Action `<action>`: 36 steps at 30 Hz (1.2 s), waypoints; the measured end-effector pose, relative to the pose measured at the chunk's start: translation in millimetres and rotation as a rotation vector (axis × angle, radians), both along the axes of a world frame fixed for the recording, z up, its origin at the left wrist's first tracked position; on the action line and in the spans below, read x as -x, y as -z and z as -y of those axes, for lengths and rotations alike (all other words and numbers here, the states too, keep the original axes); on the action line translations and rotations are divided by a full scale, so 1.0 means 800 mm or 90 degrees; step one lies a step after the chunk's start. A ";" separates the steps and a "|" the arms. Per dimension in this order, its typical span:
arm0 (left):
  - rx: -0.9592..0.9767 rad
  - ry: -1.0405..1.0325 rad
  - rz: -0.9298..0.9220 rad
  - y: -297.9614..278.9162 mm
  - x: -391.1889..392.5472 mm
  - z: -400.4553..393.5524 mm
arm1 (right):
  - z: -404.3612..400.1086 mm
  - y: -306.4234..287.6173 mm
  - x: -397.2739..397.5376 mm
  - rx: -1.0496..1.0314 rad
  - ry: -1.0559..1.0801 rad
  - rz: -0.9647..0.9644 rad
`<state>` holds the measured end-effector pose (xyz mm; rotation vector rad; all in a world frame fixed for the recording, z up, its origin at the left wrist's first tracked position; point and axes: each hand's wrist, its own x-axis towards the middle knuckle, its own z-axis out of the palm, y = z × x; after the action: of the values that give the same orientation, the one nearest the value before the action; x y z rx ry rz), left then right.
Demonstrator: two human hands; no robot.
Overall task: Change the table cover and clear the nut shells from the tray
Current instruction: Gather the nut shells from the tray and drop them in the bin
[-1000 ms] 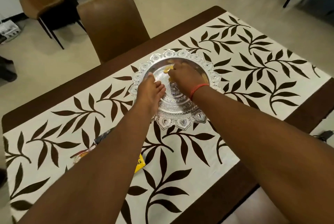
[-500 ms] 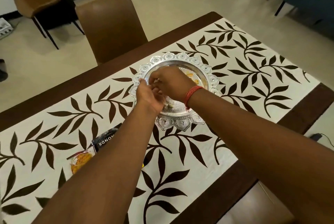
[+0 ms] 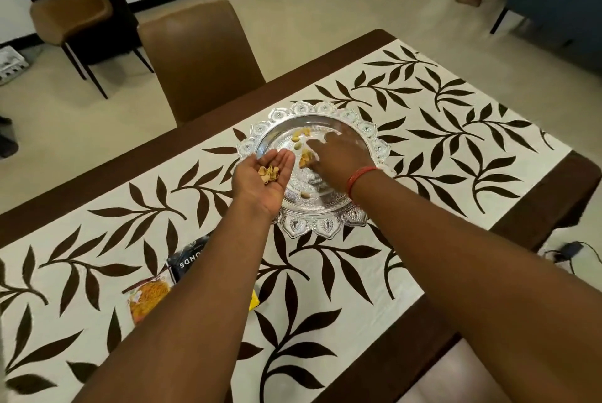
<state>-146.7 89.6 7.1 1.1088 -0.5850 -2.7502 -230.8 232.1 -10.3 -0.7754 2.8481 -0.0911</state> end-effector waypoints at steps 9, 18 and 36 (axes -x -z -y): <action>0.019 0.013 0.010 0.000 -0.007 -0.002 | 0.014 0.010 -0.032 0.063 -0.131 -0.063; 0.038 0.015 0.030 -0.002 -0.015 -0.012 | 0.018 0.000 -0.030 0.082 -0.126 -0.037; 0.035 0.023 0.044 -0.003 -0.013 -0.012 | 0.036 -0.077 -0.050 0.371 -0.075 0.022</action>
<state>-136.2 99.5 9.2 1.1978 -0.6907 -2.7175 -191.0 203.2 51.1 -1.0223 2.7465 -0.9346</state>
